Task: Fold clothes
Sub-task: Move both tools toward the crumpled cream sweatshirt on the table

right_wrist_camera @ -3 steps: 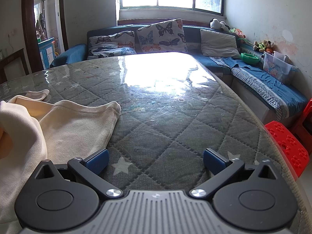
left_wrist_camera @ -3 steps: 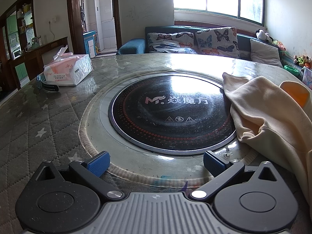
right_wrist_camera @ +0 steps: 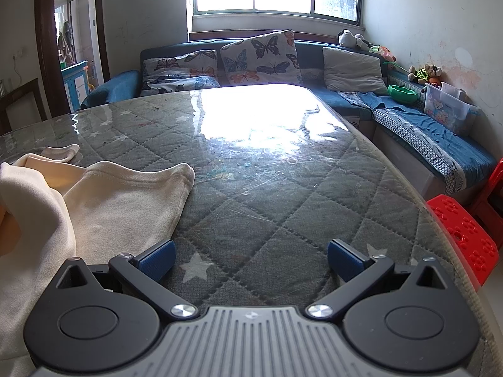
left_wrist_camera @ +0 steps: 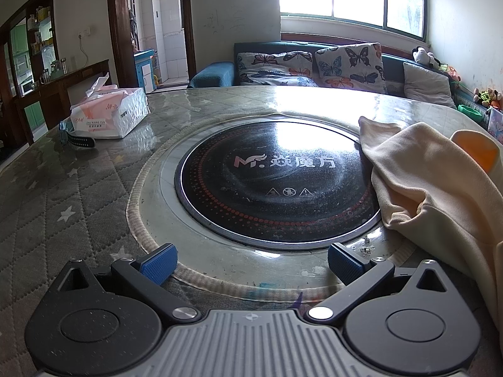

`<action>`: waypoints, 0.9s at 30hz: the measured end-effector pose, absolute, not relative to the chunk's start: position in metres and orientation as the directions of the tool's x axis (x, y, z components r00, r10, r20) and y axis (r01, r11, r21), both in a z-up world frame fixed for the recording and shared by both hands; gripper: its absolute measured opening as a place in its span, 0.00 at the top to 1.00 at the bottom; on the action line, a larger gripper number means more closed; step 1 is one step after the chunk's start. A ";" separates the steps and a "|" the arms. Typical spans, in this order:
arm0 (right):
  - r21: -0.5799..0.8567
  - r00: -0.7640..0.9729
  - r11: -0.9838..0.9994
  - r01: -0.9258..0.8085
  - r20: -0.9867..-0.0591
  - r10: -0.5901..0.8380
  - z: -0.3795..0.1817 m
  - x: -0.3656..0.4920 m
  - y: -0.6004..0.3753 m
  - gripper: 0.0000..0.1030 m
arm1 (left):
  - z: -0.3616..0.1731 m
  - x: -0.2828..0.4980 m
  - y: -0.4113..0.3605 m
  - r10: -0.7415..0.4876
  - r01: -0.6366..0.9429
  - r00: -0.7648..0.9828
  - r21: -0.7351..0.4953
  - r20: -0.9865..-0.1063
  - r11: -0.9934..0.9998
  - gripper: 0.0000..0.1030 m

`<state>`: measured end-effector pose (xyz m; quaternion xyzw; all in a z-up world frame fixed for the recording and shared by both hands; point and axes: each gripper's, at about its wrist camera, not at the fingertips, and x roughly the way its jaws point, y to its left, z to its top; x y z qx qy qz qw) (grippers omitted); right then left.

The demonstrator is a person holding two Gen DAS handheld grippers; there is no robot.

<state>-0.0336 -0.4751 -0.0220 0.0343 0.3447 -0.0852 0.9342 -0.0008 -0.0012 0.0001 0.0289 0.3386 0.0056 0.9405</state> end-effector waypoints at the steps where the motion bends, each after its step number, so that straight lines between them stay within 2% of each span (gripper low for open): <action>1: 0.006 0.748 0.983 0.183 -0.650 -0.135 -0.022 -0.034 -0.476 0.00 | 0.000 -0.001 -0.002 0.031 0.009 0.771 0.060 -0.636 0.998 0.00; 11: 0.006 0.750 0.983 0.181 -0.648 -0.134 -0.021 -0.036 -0.476 0.00 | 0.006 -0.010 -0.008 0.055 -0.035 0.757 0.043 -0.652 0.998 0.00; 21: 0.006 0.744 0.988 0.156 -0.658 -0.113 -0.004 -0.072 -0.462 0.00 | 0.025 -0.043 -0.038 -0.002 0.012 0.730 0.011 -0.683 1.000 0.00; 27: 0.048 0.752 0.993 0.109 -0.657 -0.051 0.009 -0.102 -0.445 0.00 | 0.032 -0.062 -0.064 -0.034 0.061 0.718 0.013 -0.695 0.998 0.00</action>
